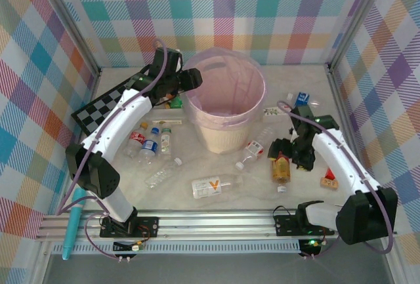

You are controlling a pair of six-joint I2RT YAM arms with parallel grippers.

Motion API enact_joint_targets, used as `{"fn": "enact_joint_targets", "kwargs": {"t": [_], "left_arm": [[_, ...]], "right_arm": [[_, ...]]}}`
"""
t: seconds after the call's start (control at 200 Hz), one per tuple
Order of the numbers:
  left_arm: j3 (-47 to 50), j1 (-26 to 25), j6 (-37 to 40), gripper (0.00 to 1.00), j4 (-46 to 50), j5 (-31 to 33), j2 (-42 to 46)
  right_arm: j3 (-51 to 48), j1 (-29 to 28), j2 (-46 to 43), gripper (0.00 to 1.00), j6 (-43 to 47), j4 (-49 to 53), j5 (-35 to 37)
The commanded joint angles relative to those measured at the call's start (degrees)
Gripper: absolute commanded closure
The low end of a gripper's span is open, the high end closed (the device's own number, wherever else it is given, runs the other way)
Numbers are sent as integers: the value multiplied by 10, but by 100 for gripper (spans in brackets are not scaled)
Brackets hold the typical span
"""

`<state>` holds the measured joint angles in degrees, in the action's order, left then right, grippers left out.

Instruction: Put the plastic bottles in the bin

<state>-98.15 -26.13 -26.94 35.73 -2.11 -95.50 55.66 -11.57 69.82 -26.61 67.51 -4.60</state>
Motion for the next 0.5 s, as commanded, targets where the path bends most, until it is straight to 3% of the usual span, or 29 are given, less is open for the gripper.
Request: {"fn": "enact_joint_targets", "kwargs": {"t": [0.0,0.235,0.38,0.495], "left_arm": [[-18,-3,17,30,1,-4,31],[-5,-3,35,1,7,-1,81],[10,-2,46,0,18,12,125],[48,-3,59,0,29,38,174]], "right_arm": [[-40,1,12,6,-39,-93,-48],[-86,2,93,9,-44,-162,-8],[-93,1,122,15,-45,-187,14],[-84,1,132,29,-44,-188,14]]}}
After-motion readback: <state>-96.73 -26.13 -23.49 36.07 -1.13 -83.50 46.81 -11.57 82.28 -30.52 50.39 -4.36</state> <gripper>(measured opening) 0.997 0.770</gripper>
